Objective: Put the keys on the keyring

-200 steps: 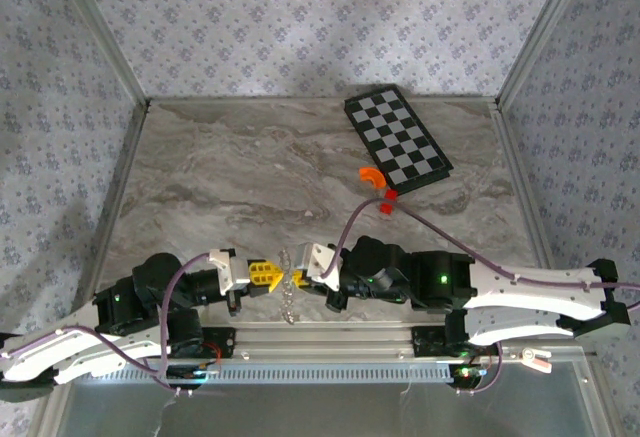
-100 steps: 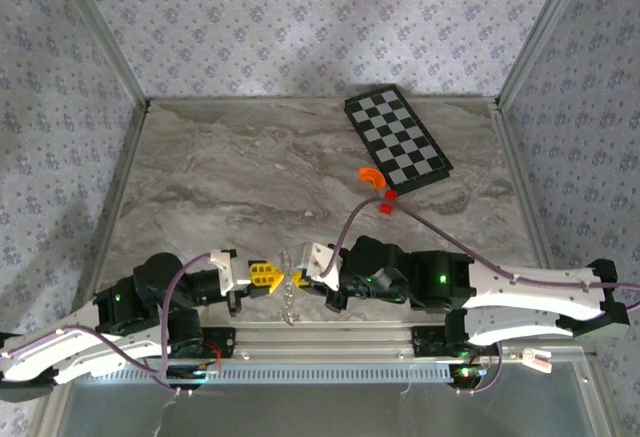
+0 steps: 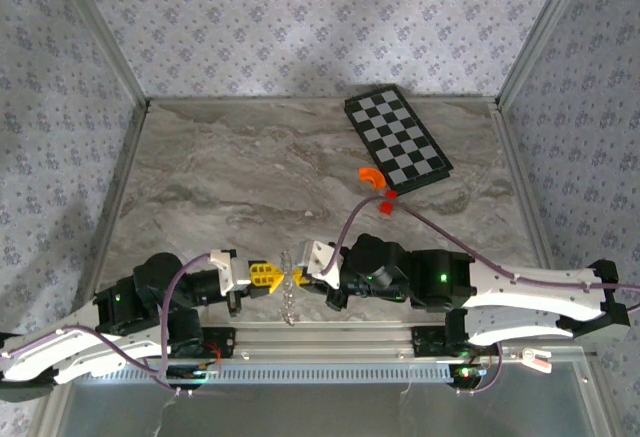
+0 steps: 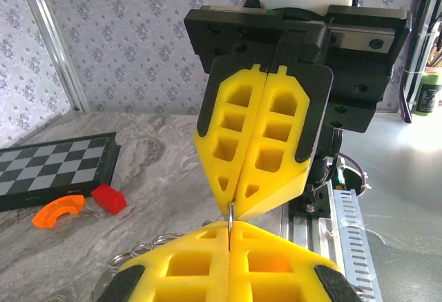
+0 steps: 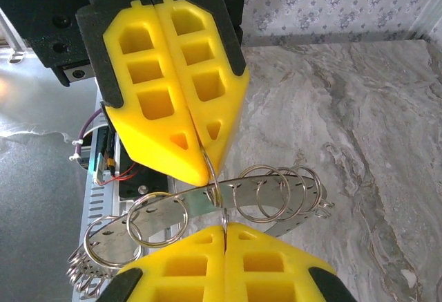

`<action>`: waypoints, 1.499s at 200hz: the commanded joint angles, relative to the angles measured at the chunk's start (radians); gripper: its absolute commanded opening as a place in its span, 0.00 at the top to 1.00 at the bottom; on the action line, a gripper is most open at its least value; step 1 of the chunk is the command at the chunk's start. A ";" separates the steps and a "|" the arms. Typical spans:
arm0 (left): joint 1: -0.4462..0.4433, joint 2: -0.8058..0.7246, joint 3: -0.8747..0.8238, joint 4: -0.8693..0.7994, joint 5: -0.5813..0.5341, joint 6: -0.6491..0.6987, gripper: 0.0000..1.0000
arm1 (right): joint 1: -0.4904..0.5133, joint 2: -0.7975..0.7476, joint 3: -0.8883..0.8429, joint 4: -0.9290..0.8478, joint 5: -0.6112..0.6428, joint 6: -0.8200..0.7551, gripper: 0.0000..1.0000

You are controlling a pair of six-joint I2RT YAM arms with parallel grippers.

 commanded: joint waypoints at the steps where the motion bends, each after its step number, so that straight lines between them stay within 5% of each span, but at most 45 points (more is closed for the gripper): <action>1: -0.004 0.001 0.007 0.057 0.008 0.015 1.00 | -0.002 -0.018 0.011 0.006 -0.014 0.012 1.00; 300: -0.003 0.011 0.010 0.051 0.005 0.018 1.00 | -0.004 -0.030 0.010 0.042 -0.038 0.002 1.00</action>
